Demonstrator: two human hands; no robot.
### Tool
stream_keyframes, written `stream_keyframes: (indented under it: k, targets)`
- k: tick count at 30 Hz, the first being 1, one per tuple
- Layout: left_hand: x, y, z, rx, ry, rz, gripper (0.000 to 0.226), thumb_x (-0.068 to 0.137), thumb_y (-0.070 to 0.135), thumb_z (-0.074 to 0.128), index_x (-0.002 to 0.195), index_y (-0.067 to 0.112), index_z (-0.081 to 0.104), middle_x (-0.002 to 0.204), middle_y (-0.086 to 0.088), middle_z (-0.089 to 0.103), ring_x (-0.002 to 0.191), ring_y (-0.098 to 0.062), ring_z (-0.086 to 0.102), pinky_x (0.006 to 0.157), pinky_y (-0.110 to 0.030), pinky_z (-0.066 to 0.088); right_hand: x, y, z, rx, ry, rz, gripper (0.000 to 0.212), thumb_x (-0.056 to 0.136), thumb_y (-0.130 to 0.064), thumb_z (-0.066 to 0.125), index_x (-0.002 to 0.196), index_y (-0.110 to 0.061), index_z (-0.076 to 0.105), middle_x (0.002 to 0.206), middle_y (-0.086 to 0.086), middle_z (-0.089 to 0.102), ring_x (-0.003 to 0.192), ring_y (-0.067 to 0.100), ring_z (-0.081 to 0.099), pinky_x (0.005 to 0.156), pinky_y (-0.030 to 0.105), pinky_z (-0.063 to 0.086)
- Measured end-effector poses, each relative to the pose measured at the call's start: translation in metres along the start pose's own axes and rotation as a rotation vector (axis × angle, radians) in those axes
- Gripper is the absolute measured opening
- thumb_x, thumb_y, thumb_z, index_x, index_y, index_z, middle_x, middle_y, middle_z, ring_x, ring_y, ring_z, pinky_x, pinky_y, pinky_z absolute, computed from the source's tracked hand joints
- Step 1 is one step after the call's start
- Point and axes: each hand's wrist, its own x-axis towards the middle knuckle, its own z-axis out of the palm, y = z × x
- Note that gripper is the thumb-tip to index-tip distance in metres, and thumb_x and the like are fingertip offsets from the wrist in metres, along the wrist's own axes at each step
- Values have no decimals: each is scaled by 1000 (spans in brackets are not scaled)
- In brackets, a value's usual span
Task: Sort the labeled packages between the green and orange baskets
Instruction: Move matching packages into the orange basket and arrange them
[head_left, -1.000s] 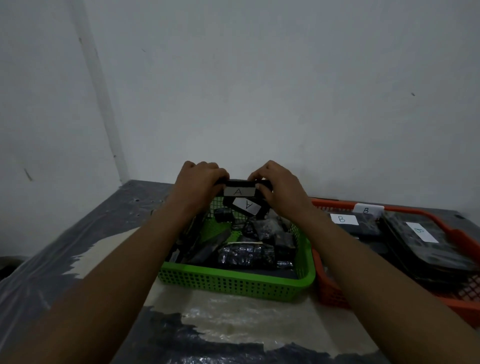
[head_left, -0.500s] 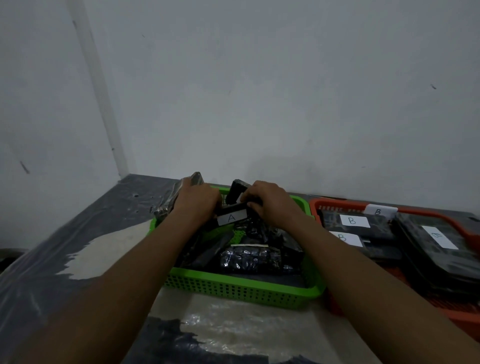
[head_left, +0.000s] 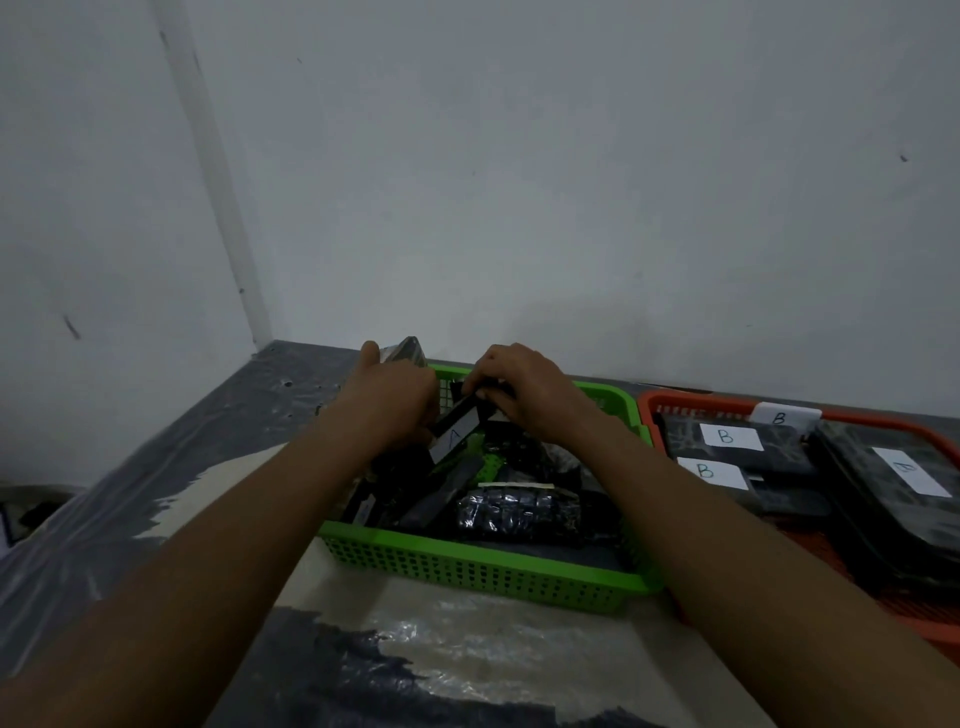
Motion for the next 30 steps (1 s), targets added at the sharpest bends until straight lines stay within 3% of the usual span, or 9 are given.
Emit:
stream_keyframes:
  k: [5, 10, 14, 16, 20, 25, 30]
  targets:
    - [-7, -1, 1, -51, 27, -2, 28, 84, 56, 66, 87, 28, 71, 87, 8, 68, 92, -15, 62, 102, -48, 19, 6, -5, 10, 68, -5, 18, 17, 93, -6, 65, 105, -14, 74, 106, 5, 65, 97, 23, 61, 84, 44, 52]
    - [-11, 16, 6, -74, 119, -33, 16, 91, 36, 60, 98, 26, 70, 91, 4, 70, 99, -20, 65, 111, -45, 20, 4, -4, 16, 60, -61, 63, 17, 92, -8, 66, 107, -13, 73, 110, 6, 67, 102, 24, 62, 89, 44, 52]
    - [-16, 15, 7, -57, 103, -107, 14, 83, 31, 68, 86, 20, 59, 68, 5, 49, 93, -23, 65, 109, -44, 22, -2, -2, 18, 123, -11, 76, 34, 93, -4, 63, 126, -13, 62, 129, 7, 60, 116, 23, 58, 98, 37, 49]
    - [-18, 10, 6, -44, 106, -154, 21, 81, 32, 71, 84, 22, 54, 68, 5, 44, 95, -24, 64, 109, -45, 23, -1, -2, 19, 106, 56, 106, 37, 92, -5, 65, 127, -15, 58, 133, 5, 55, 116, 23, 56, 97, 36, 49]
    - [-22, 14, 6, -8, 101, -192, 27, 83, 33, 73, 80, 23, 48, 72, 3, 49, 99, -23, 62, 108, -43, 23, -1, 1, 21, 79, 12, 225, 29, 91, -5, 65, 120, -8, 62, 121, 10, 64, 110, 26, 61, 96, 43, 51]
    - [-20, 24, 12, 79, 136, -202, 8, 83, 25, 72, 85, 24, 64, 88, 4, 68, 103, -20, 61, 109, -44, 23, -9, 5, 24, 27, -26, 283, 22, 89, -10, 68, 112, -9, 68, 110, 9, 70, 98, 22, 65, 83, 29, 50]
    - [-22, 22, 17, 138, 149, -172, 11, 82, 20, 72, 85, 26, 64, 87, 4, 69, 104, -22, 61, 111, -46, 23, -12, 13, 23, -17, -52, 302, 21, 86, -13, 74, 106, -11, 72, 106, 7, 72, 95, 21, 68, 83, 30, 53]
